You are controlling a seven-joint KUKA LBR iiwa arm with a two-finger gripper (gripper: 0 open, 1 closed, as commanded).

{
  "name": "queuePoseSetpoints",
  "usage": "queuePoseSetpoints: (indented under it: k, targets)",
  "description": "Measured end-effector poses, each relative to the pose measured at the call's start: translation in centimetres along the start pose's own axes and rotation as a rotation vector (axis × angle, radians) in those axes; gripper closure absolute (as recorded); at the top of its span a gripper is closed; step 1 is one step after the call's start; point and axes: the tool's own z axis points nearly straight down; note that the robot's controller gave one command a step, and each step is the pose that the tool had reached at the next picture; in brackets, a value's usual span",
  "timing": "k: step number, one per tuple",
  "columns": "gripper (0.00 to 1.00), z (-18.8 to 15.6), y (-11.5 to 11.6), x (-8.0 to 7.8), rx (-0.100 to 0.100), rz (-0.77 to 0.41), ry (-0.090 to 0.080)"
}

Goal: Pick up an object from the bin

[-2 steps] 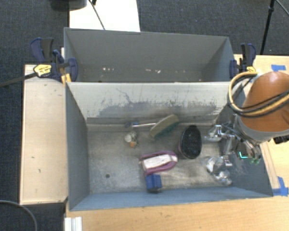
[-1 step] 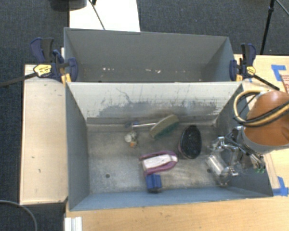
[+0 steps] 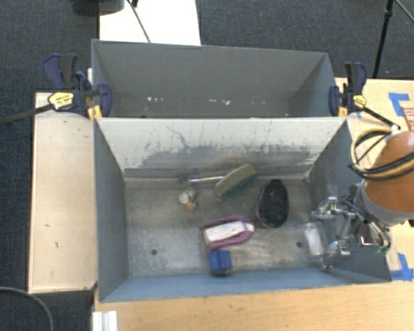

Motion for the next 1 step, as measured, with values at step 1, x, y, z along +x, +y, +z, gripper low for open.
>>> queuePoseSetpoints:
  k: [1]
  targets:
    - [0.00, -0.83, 1.10, 0.03, 0.001, 0.696, -0.004]
